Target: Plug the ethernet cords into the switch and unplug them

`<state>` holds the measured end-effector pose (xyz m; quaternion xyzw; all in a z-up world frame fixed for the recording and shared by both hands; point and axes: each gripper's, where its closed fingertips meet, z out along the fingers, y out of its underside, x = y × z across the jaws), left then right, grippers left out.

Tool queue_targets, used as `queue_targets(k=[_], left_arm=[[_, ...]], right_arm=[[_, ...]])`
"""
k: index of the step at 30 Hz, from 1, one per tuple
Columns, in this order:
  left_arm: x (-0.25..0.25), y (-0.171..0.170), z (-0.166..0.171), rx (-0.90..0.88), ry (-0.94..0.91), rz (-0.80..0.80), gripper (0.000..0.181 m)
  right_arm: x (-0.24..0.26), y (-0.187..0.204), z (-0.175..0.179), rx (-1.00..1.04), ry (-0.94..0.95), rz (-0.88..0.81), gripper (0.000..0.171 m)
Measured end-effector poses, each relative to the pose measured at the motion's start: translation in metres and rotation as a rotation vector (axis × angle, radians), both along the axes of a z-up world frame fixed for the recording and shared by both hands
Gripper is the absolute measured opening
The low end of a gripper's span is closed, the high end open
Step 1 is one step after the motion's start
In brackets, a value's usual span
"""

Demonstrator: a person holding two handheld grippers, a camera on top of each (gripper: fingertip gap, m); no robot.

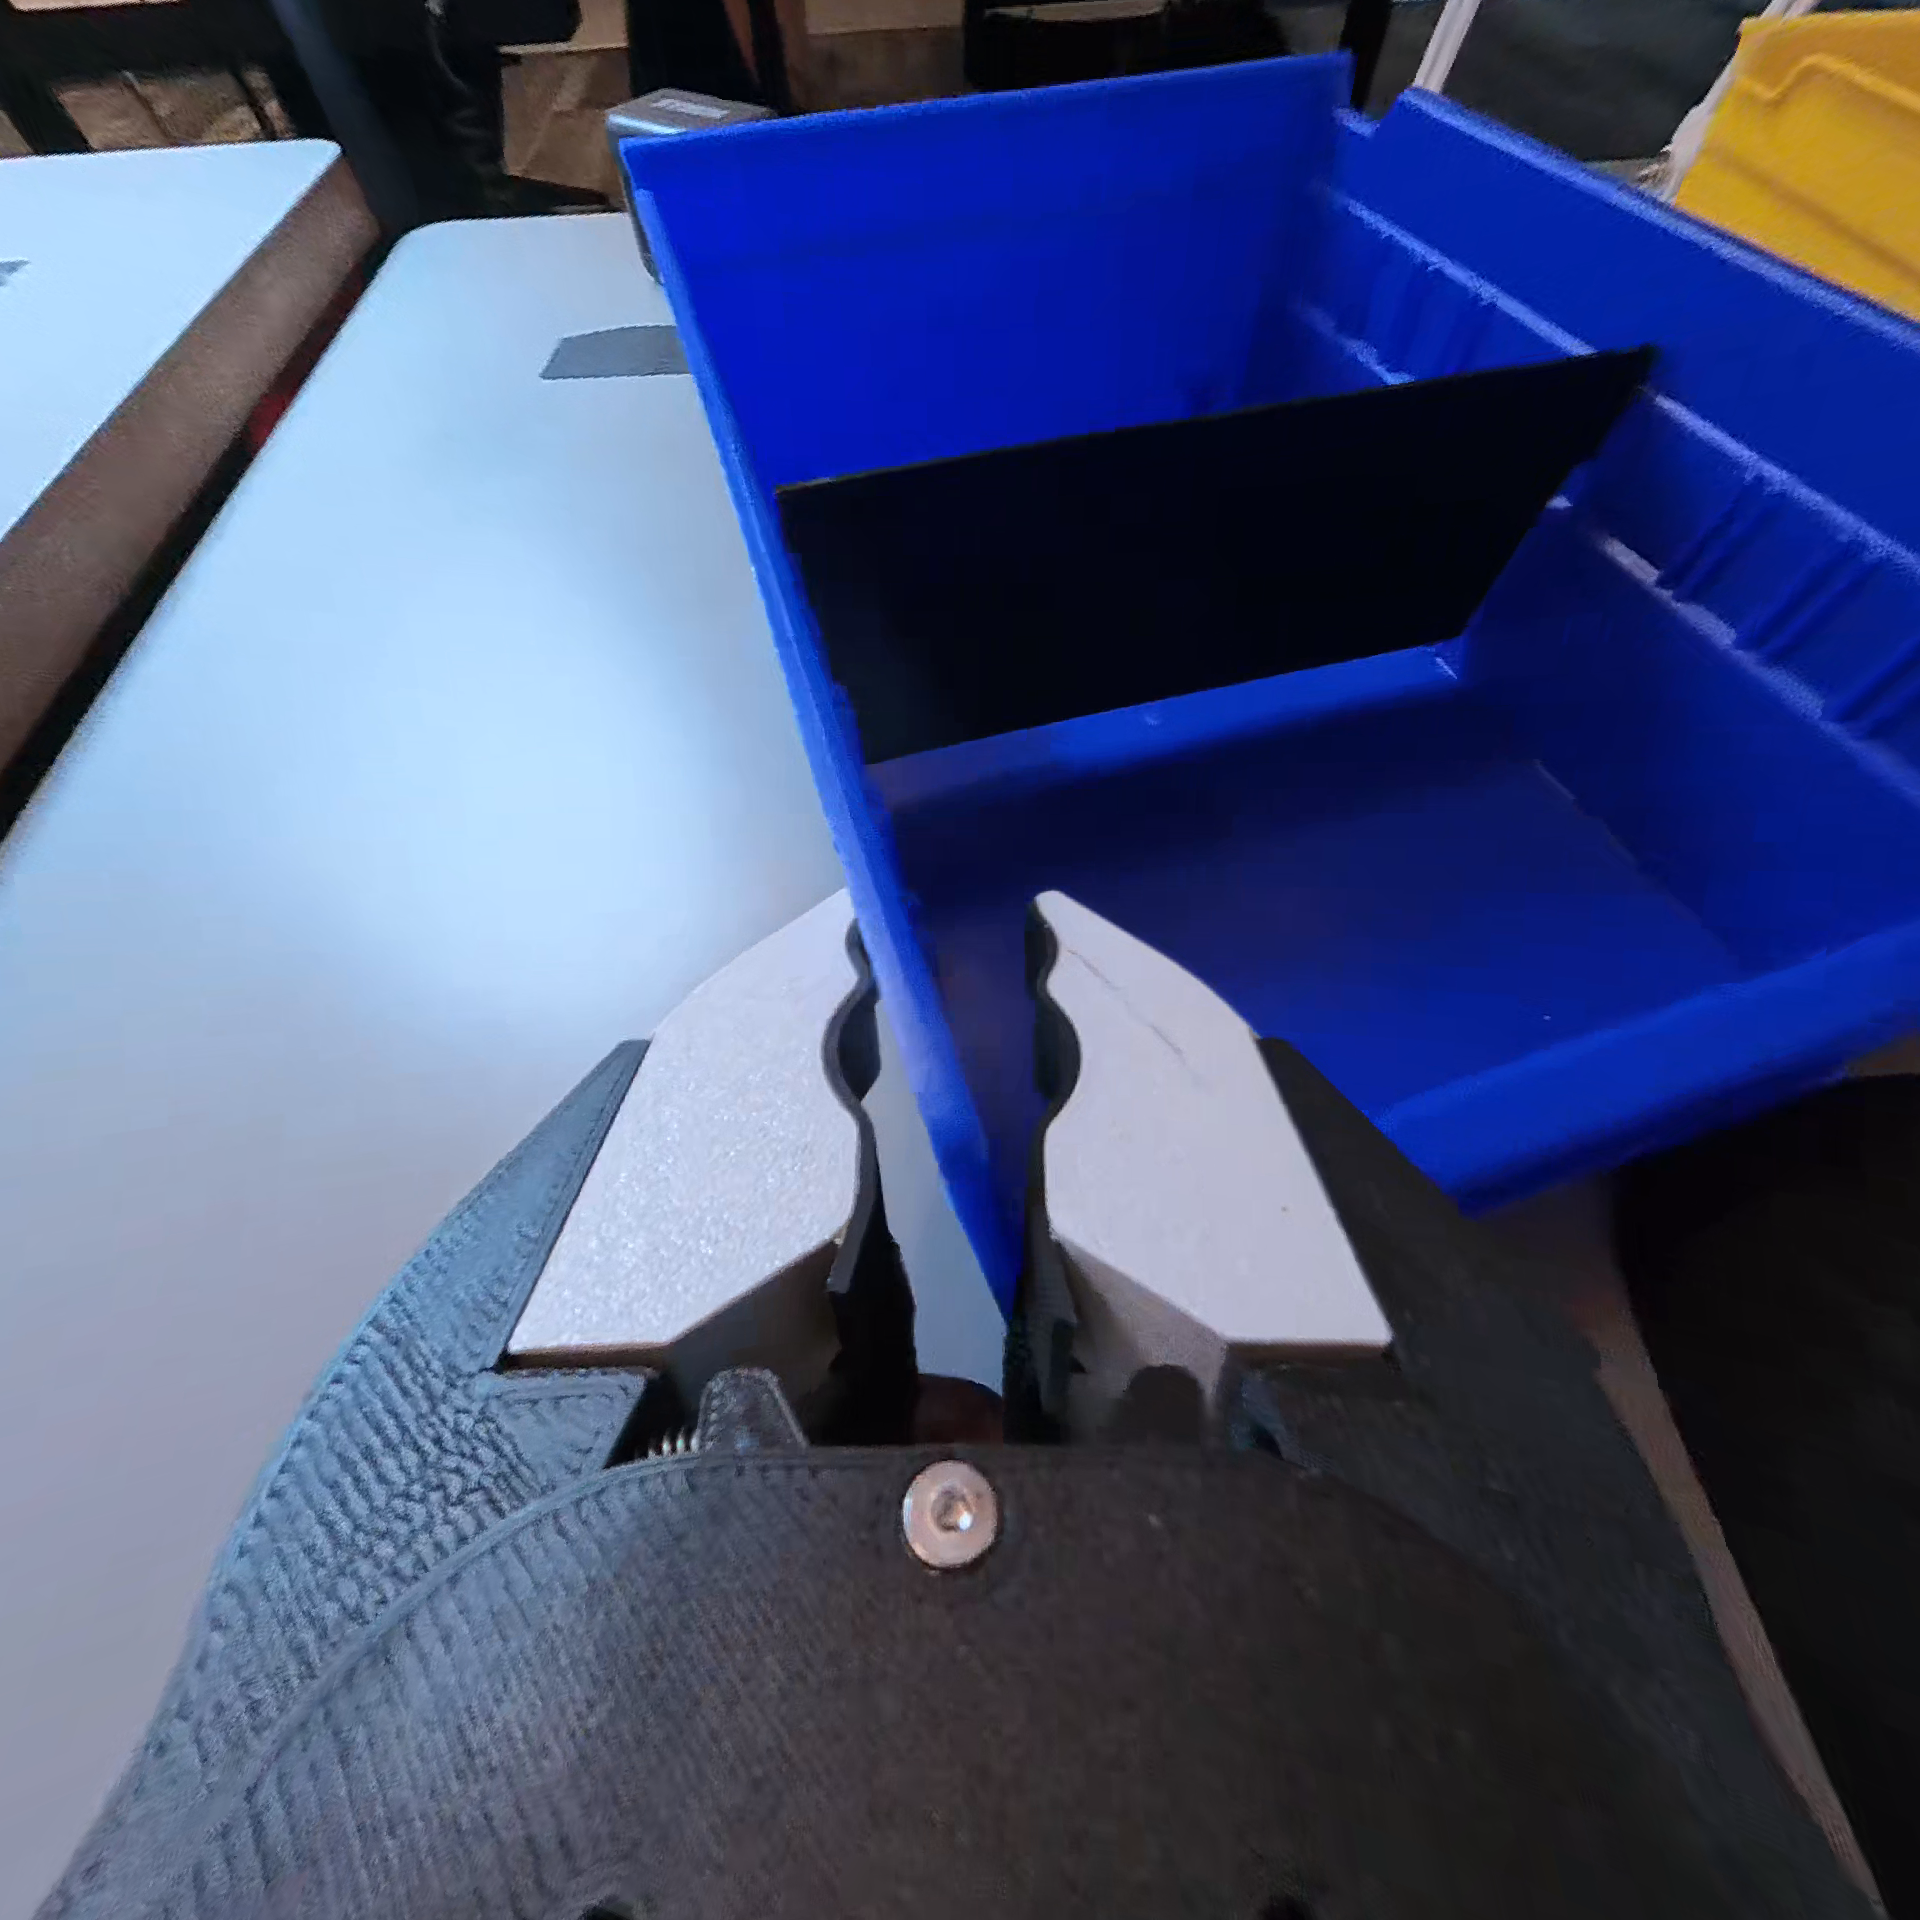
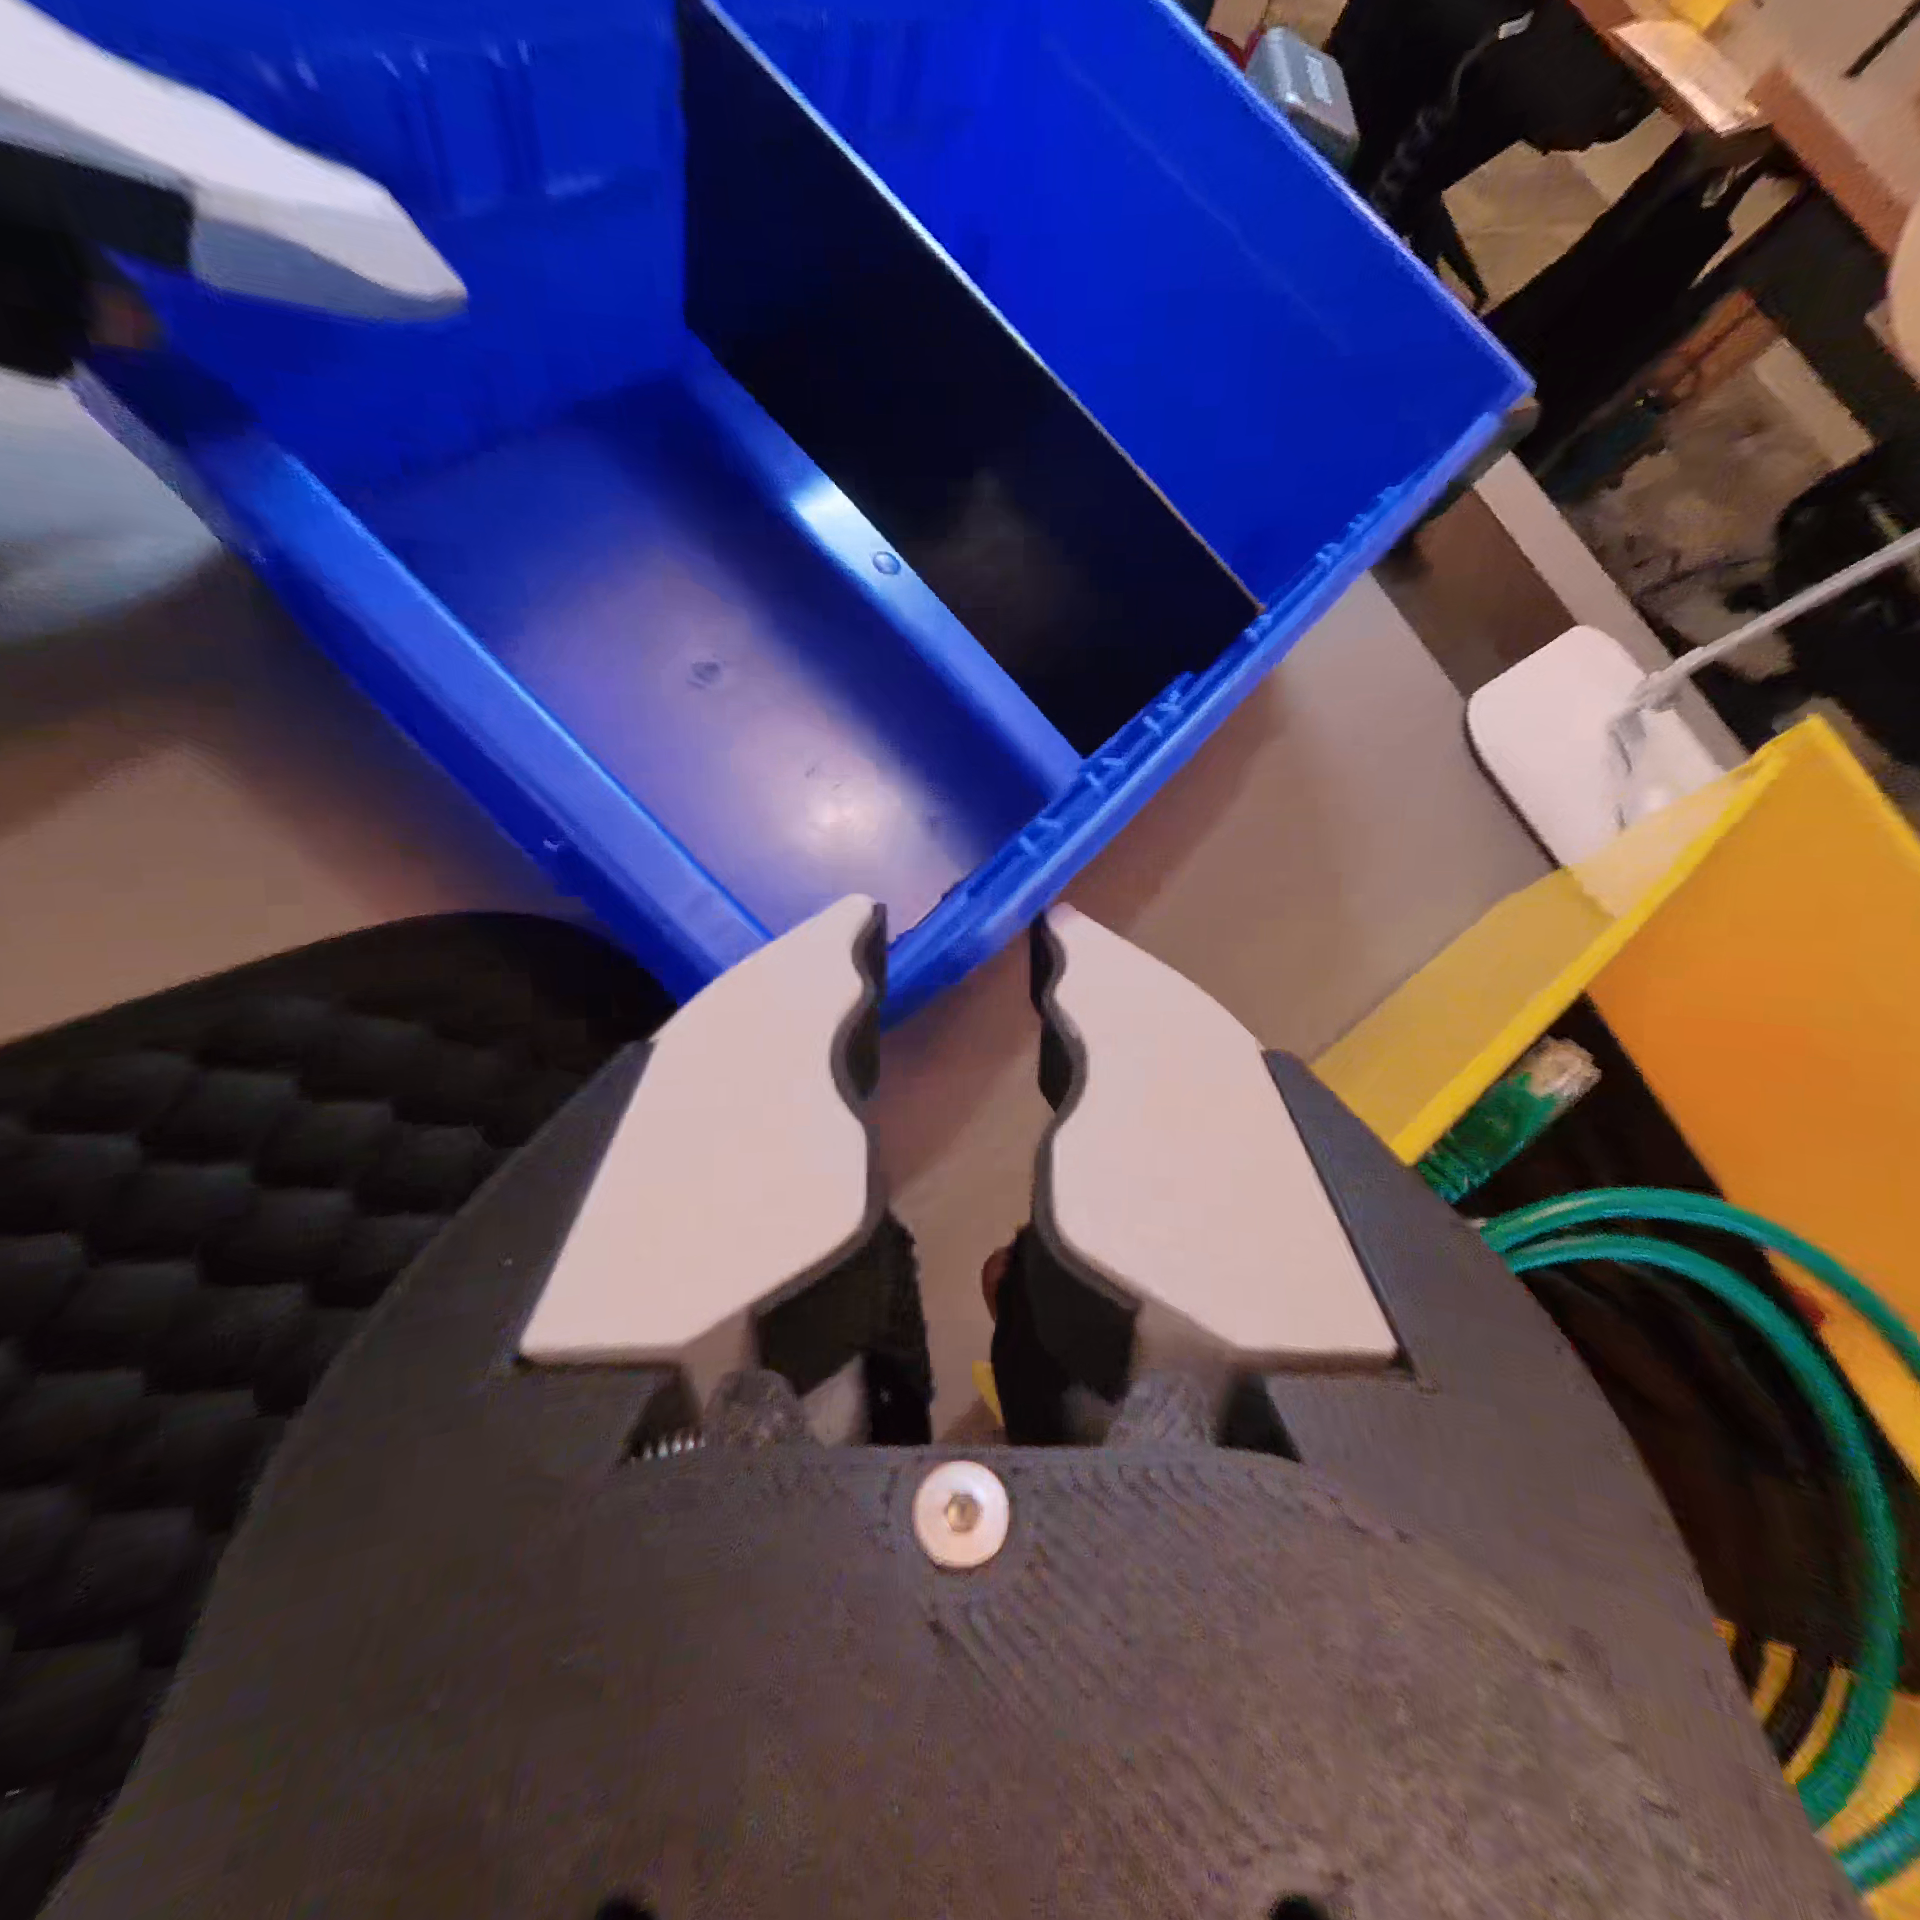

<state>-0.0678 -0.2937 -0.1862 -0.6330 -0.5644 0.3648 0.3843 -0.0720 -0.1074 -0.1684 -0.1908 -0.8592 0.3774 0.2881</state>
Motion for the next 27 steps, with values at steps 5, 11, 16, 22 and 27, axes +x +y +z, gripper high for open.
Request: queue_targets(k=[5,11,16,22,27], left_arm=[[0.003,-0.012,0.015,-0.023,0.052,0.098,0.011],[0.024,-0.008,0.093,0.037,0.393,0.149,0.006],[0.040,0.056,0.161,0.083,0.672,0.057,0.008],[0.032,0.194,0.198,0.163,0.785,-0.192,0.009],[0.008,0.338,0.189,0.188,0.668,-0.427,0.011]], right_arm=[[0.003,-0.010,0.007,0.019,0.081,0.036,0.021],[0.018,-0.003,0.069,-0.093,0.402,0.047,0.019],[0.042,0.063,0.129,-0.142,0.639,-0.047,0.019],[0.071,0.197,0.158,-0.159,0.767,-0.294,0.018],[0.087,0.328,0.152,-0.141,0.744,-0.579,0.014]])
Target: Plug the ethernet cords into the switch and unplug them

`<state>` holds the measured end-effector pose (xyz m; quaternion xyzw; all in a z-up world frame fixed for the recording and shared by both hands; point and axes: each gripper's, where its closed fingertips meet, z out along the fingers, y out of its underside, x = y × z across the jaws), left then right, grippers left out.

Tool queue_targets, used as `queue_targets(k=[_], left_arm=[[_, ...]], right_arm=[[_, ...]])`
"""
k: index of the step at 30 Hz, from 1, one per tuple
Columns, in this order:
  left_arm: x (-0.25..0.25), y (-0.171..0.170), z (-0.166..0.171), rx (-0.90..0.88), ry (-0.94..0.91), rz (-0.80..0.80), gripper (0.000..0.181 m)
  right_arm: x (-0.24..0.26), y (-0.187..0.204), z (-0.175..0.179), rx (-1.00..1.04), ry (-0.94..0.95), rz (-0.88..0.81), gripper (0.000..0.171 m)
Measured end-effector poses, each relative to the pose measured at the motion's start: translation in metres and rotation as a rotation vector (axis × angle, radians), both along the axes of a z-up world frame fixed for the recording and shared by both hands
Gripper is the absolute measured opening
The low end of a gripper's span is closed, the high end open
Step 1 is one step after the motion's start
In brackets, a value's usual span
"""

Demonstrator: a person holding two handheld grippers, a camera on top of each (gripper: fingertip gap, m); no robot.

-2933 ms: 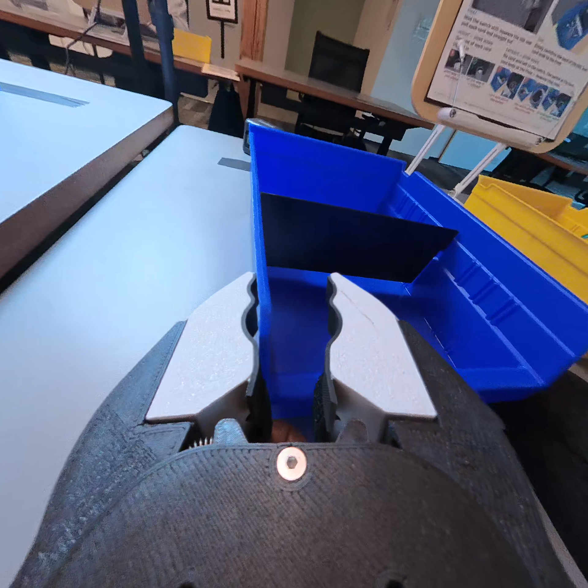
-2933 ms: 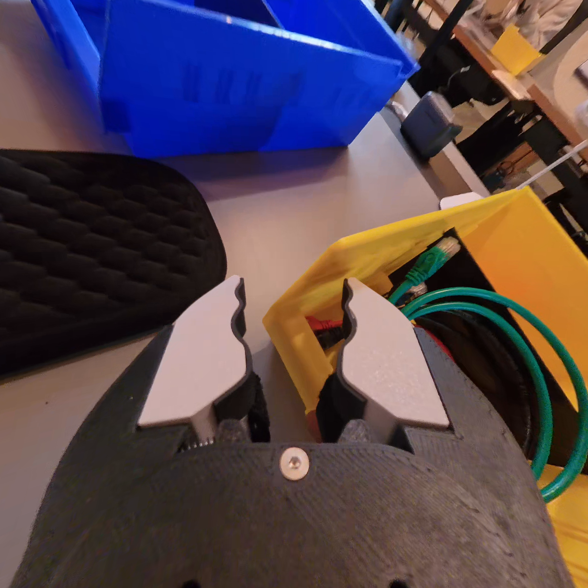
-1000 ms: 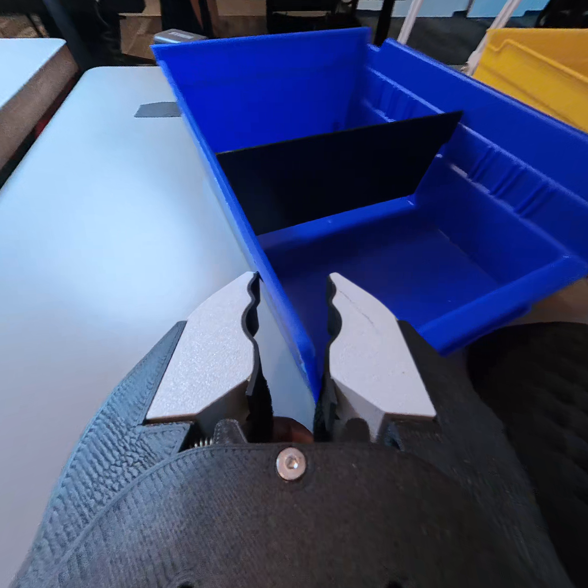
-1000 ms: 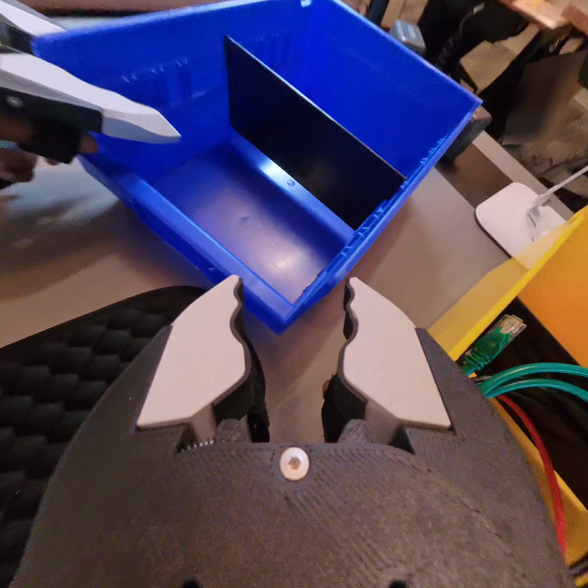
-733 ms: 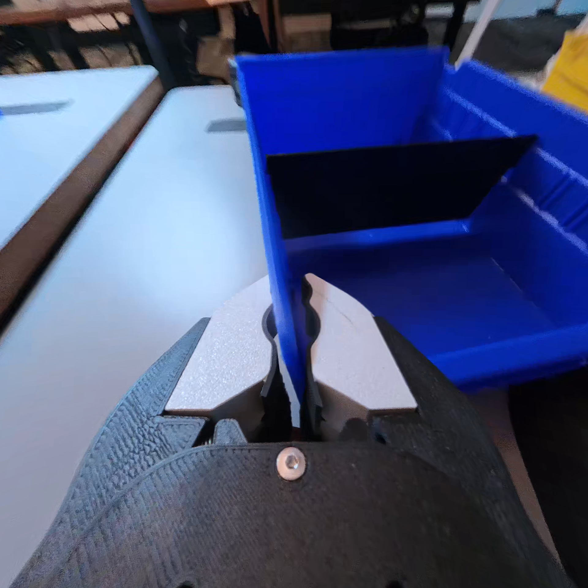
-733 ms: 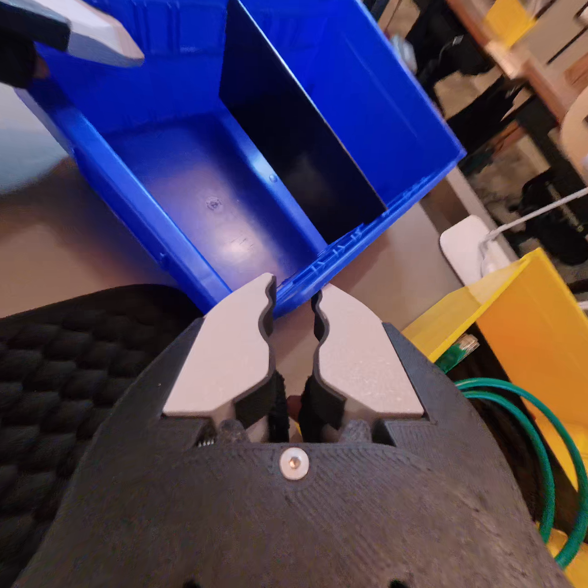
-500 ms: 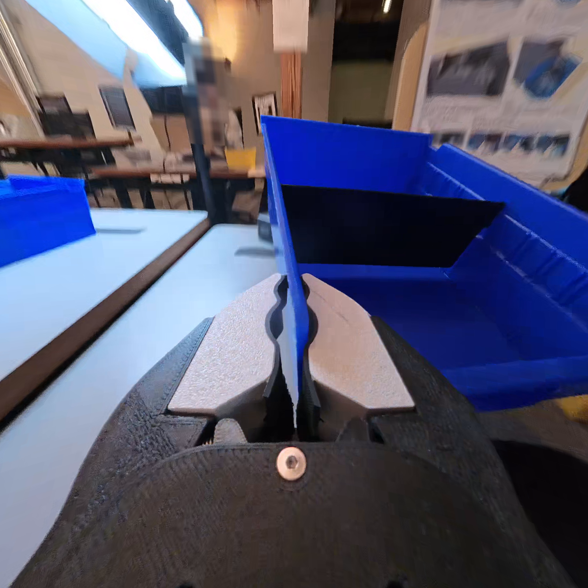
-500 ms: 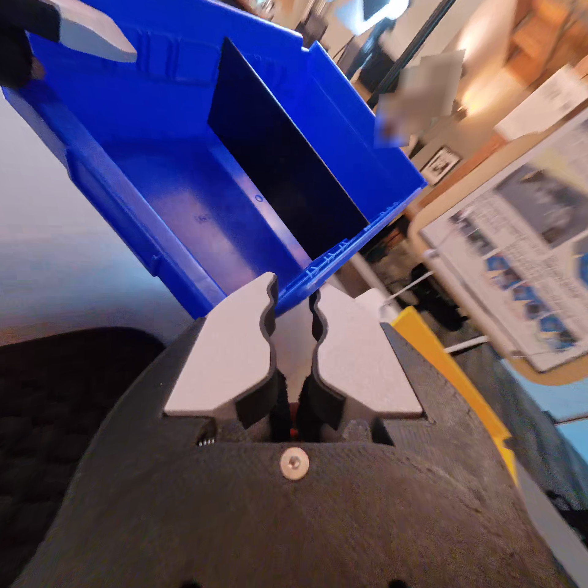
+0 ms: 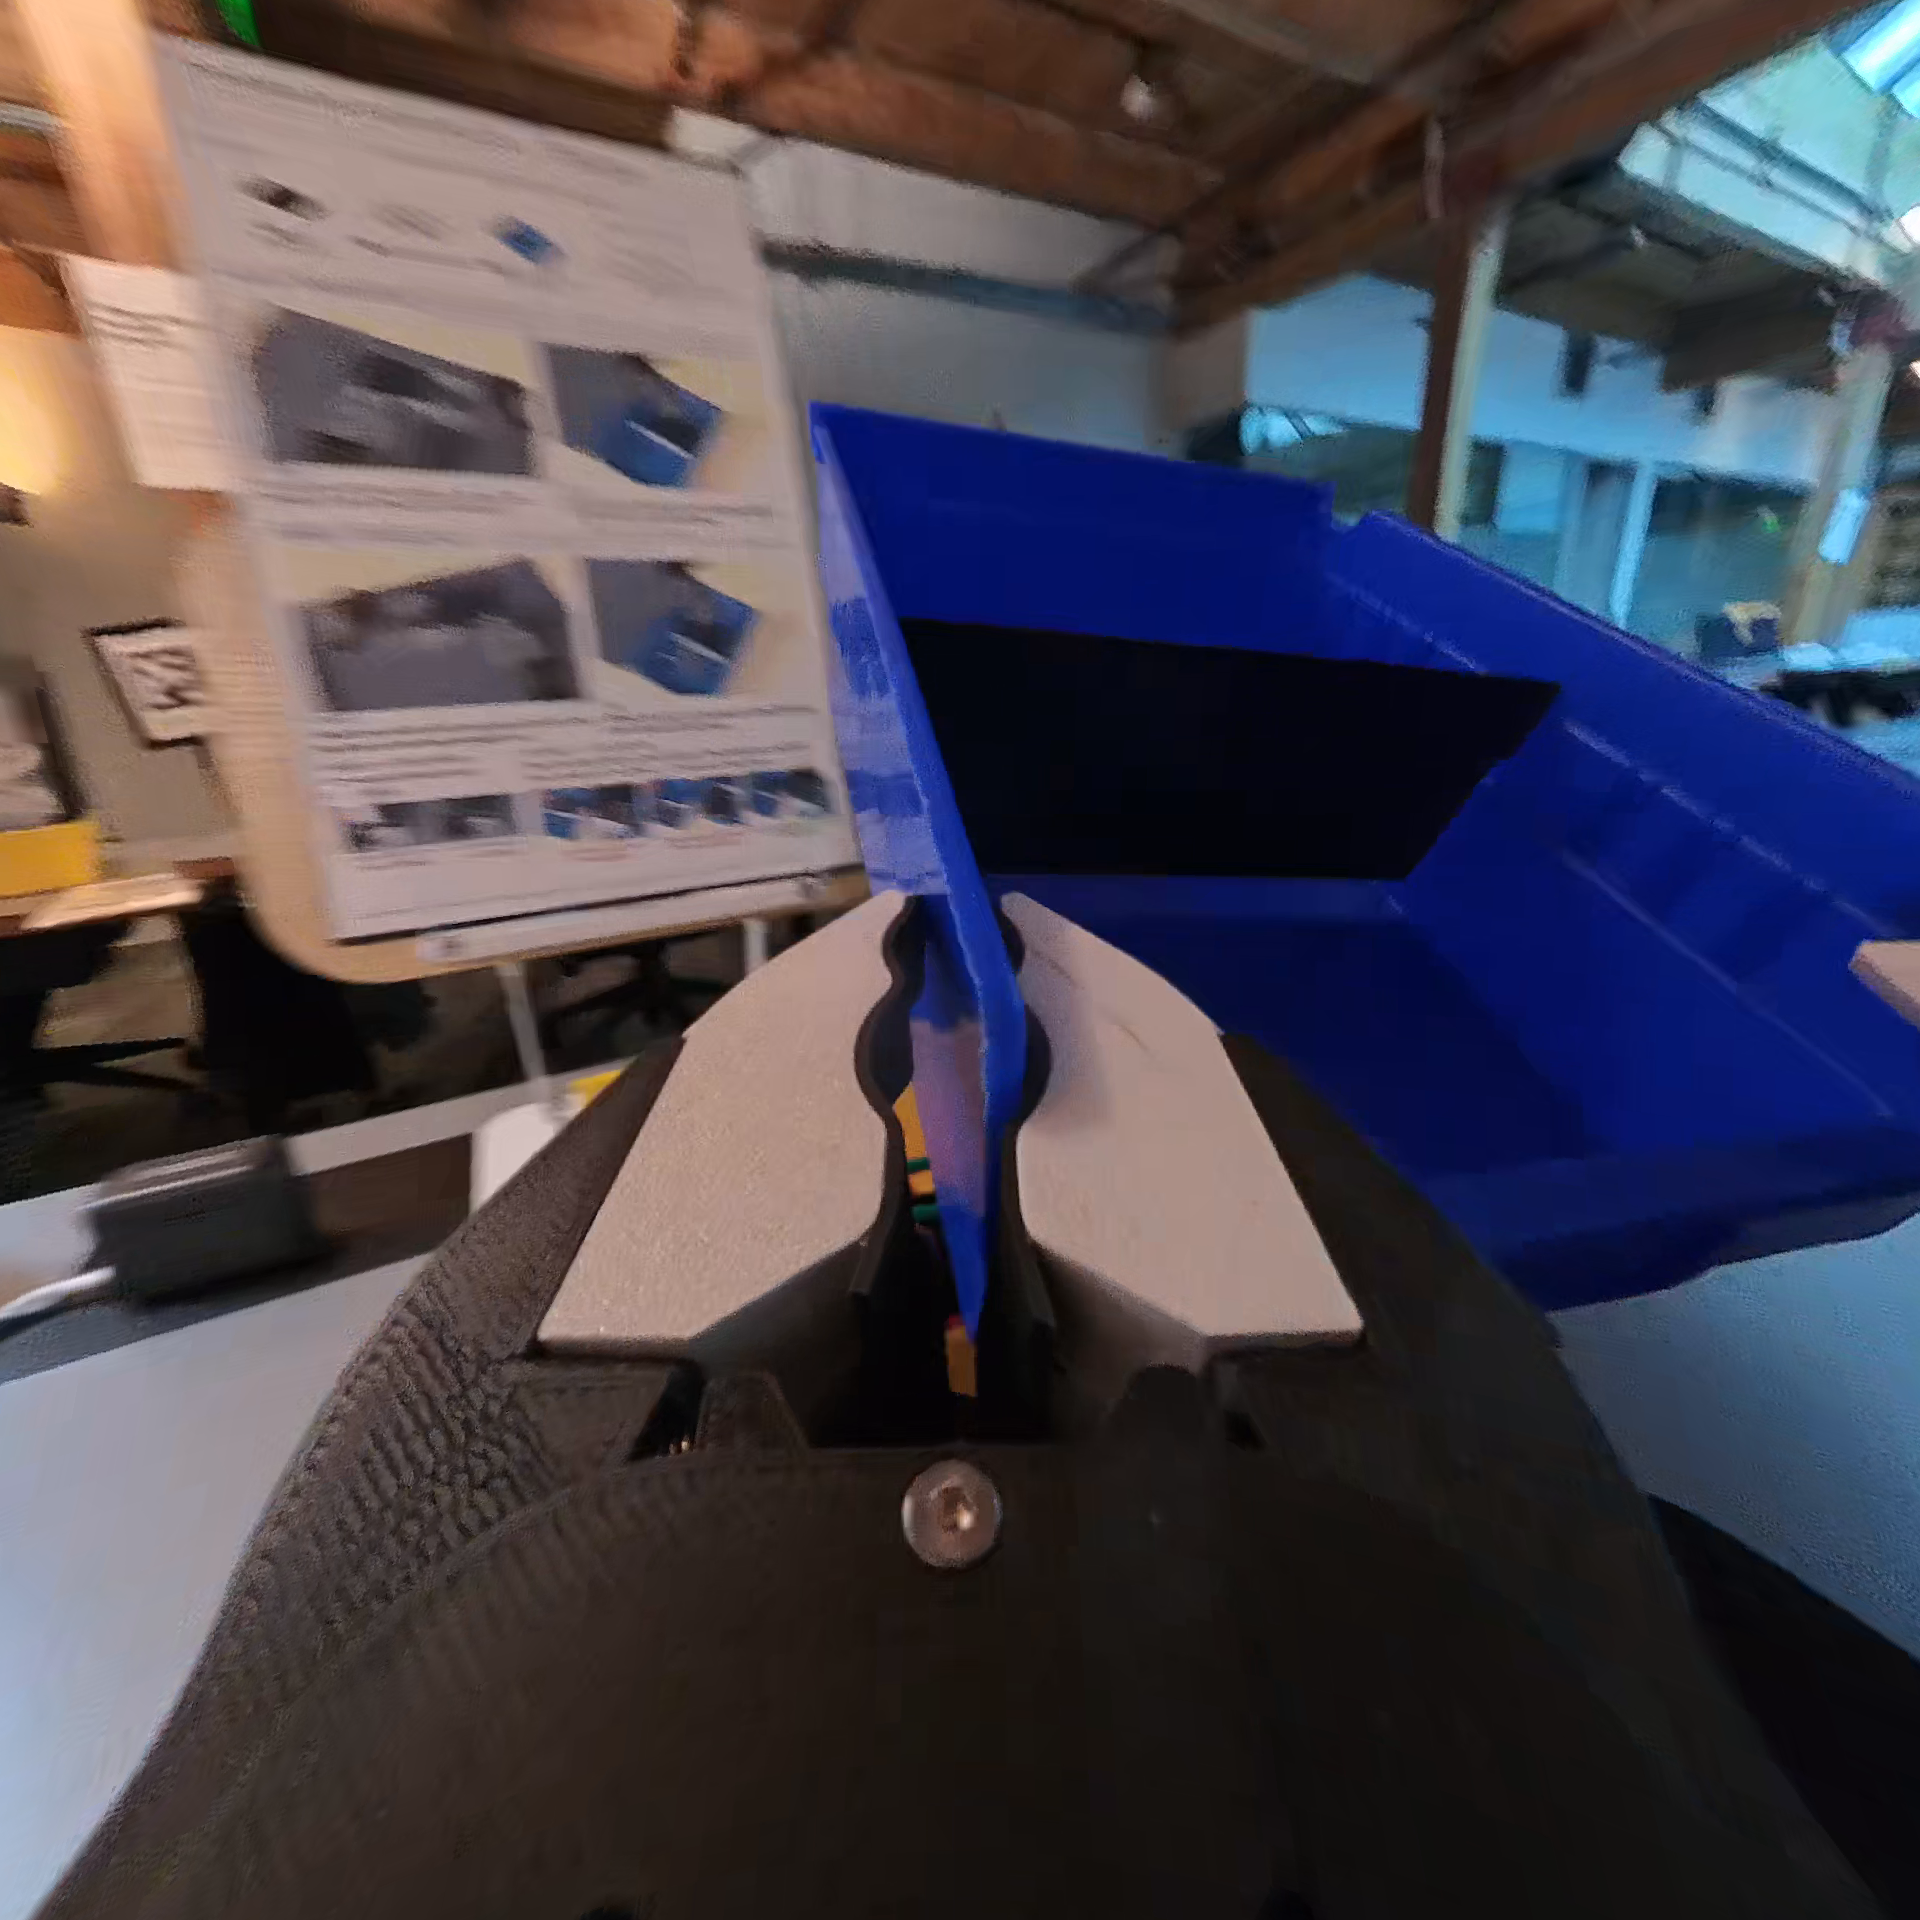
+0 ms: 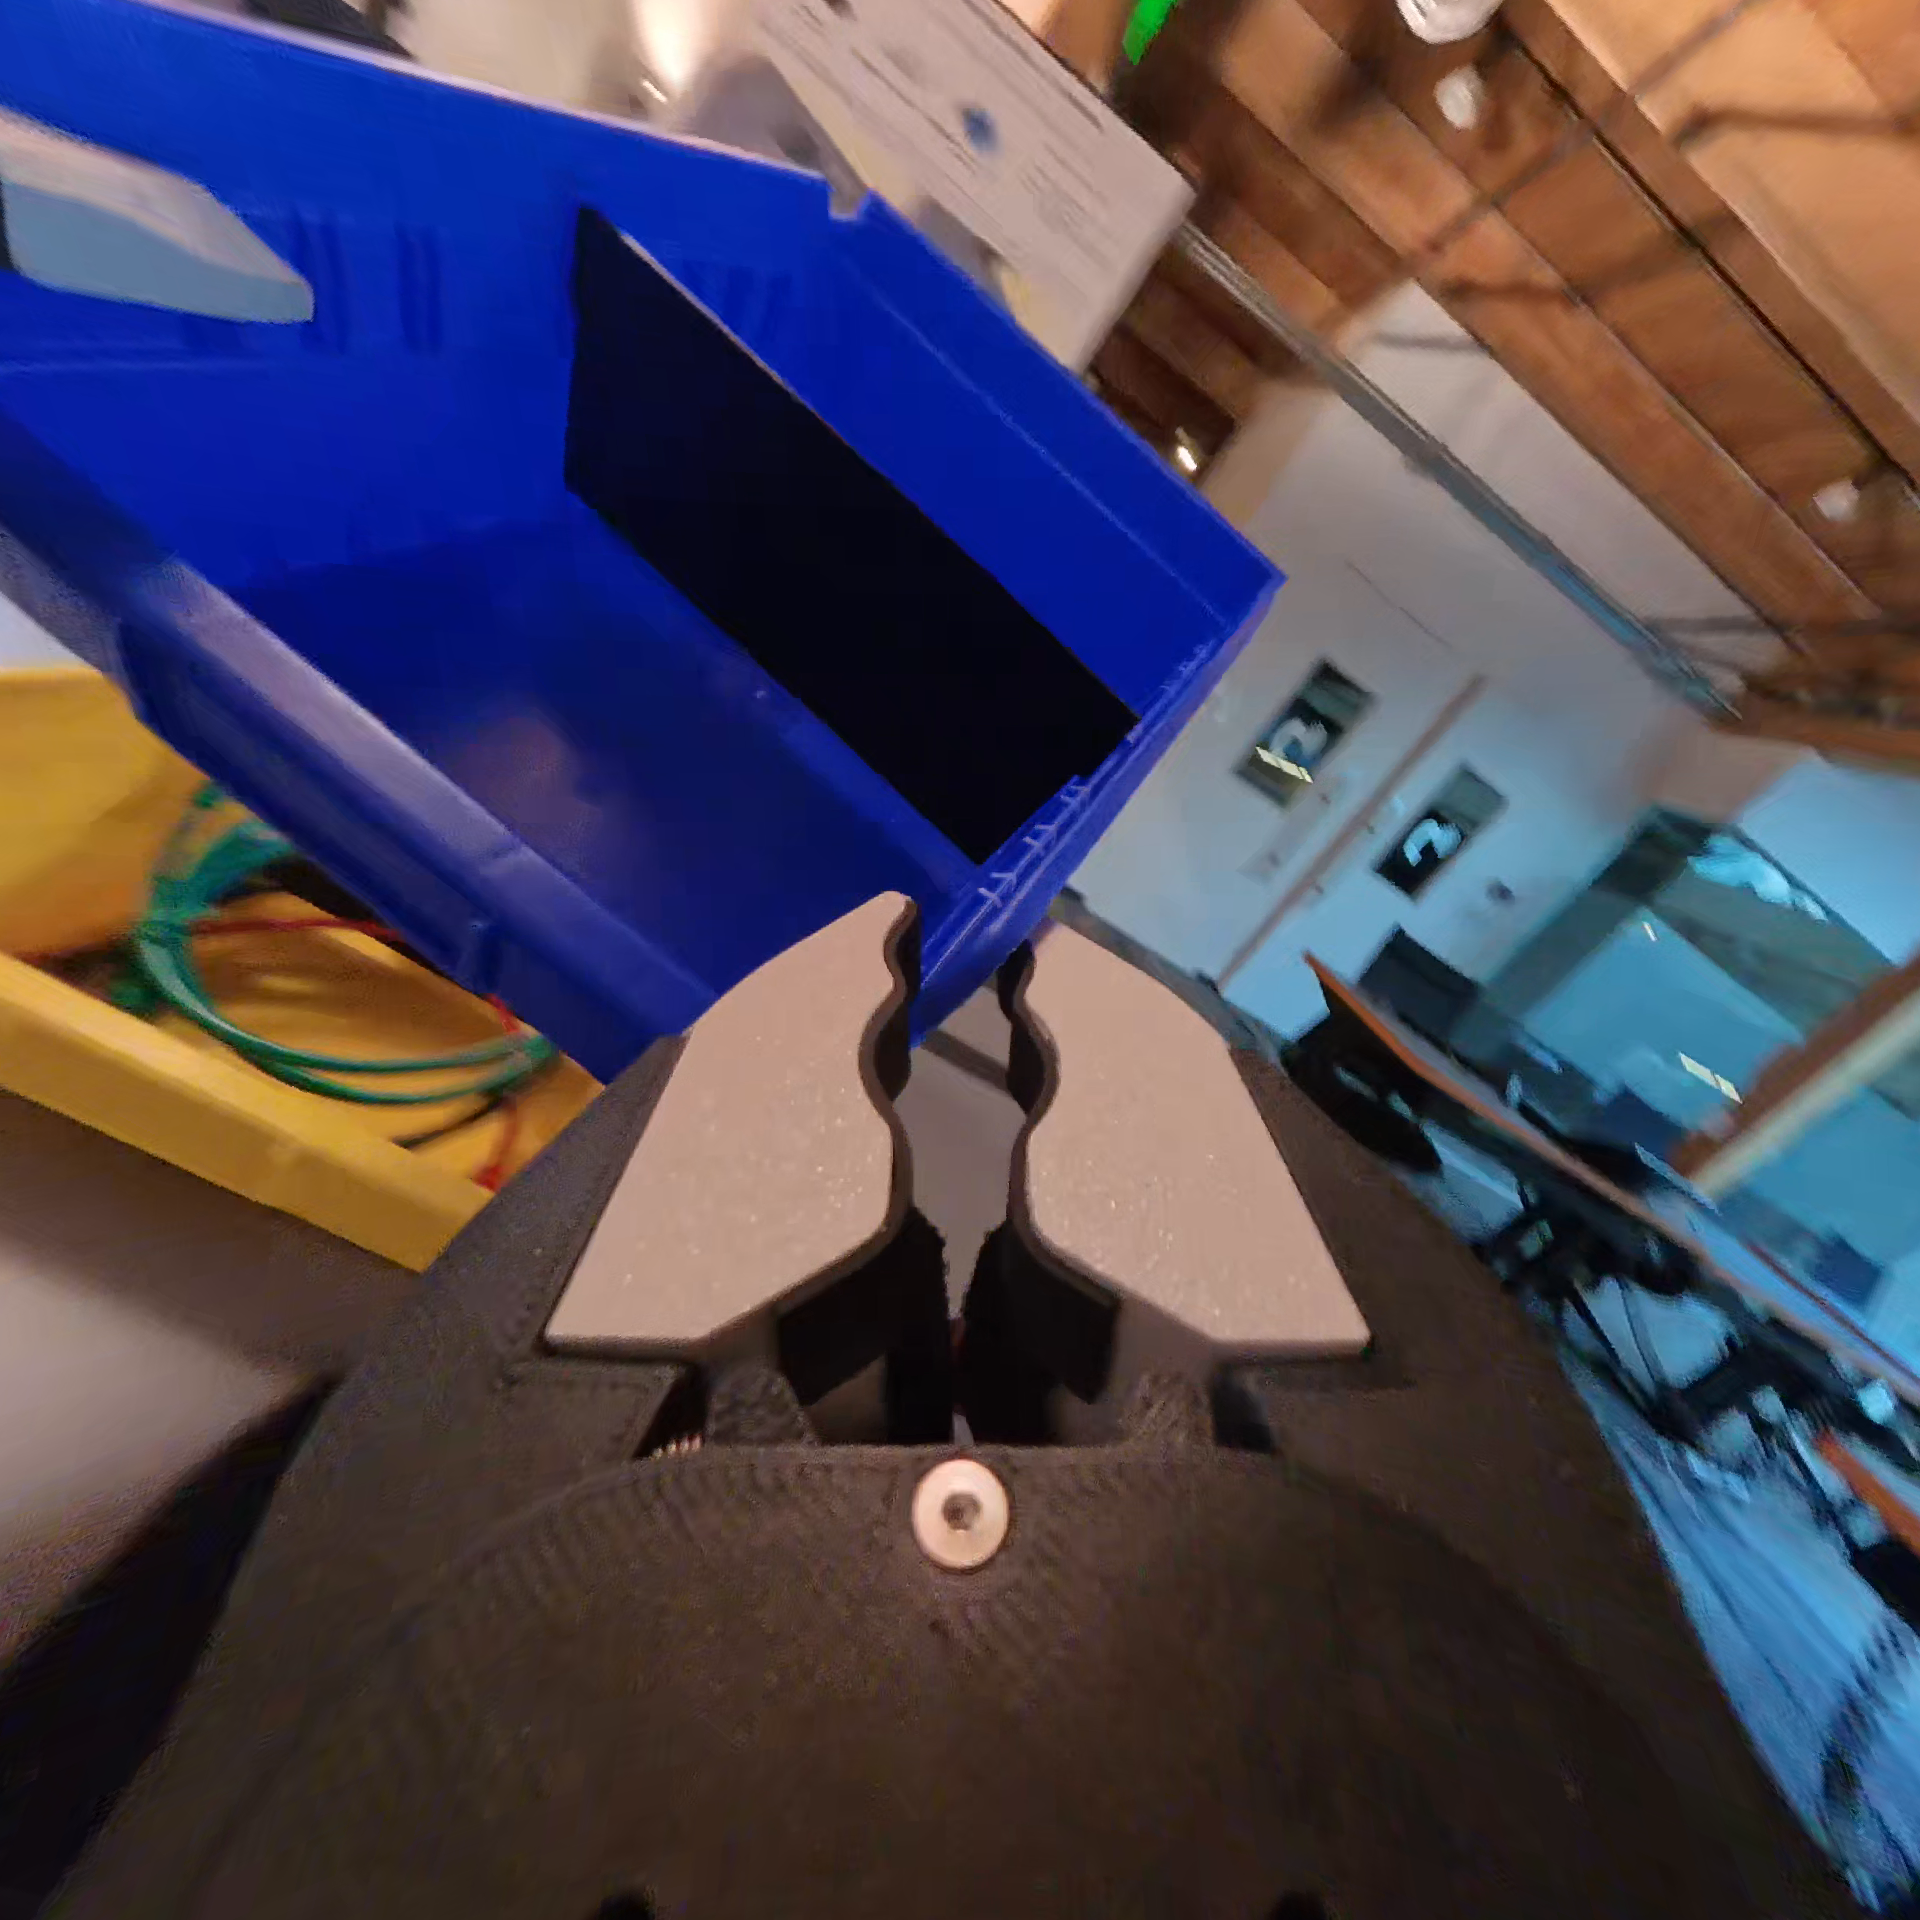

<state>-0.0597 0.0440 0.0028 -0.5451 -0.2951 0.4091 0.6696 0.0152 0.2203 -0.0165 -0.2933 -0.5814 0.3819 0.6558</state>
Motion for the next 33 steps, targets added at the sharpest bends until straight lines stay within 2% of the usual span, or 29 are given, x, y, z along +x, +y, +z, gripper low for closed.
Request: queue_targets(k=[4,7,10,15,18,19,22,25,27,30,32,33], left_arm=[[-0.014,0.107,-0.032,-0.136,-0.115,-0.142,0.012],[-0.013,0.164,-0.058,-0.214,-0.182,-0.198,0.010],[-0.013,0.200,-0.090,-0.302,-0.255,-0.219,0.010],[-0.014,0.227,-0.129,-0.409,-0.337,-0.243,0.013],[-0.010,0.232,-0.143,-0.509,-0.365,-0.302,0.024],[-0.005,0.231,-0.146,-0.532,-0.389,-0.339,0.036],[0.012,0.221,-0.146,-0.531,-0.414,-0.430,0.052],[0.011,0.198,-0.109,-0.526,-0.162,-0.381,0.057],[0.010,0.186,-0.090,-0.577,-0.096,-0.357,0.058],[0.027,0.159,-0.066,-0.568,-0.016,-0.443,0.053],[0.036,0.129,-0.081,-0.670,-0.016,-0.513,0.049],[0.041,0.112,-0.100,-0.768,-0.036,-0.559,0.049]], right_arm=[[0.010,0.094,-0.031,-0.087,-0.100,-0.196,0.013],[0.018,0.146,-0.062,-0.186,-0.179,-0.304,0.012],[0.023,0.179,-0.092,-0.257,-0.244,-0.368,0.010],[0.023,0.205,-0.132,-0.314,-0.328,-0.439,0.010],[0.022,0.210,-0.134,-0.379,-0.317,-0.421,0.009],[0.020,0.209,-0.136,-0.398,-0.331,-0.406,0.009],[0.017,0.202,-0.138,-0.435,-0.347,-0.347,0.014],[0.016,0.196,-0.138,-0.442,-0.356,-0.322,0.022],[0.016,0.194,-0.137,-0.417,-0.372,-0.339,0.029],[0.022,0.182,-0.112,-0.227,-0.285,-0.332,0.044],[0.023,0.156,-0.095,-0.003,-0.227,-0.219,0.047],[0.022,0.136,-0.094,0.104,-0.236,-0.120,0.045]])
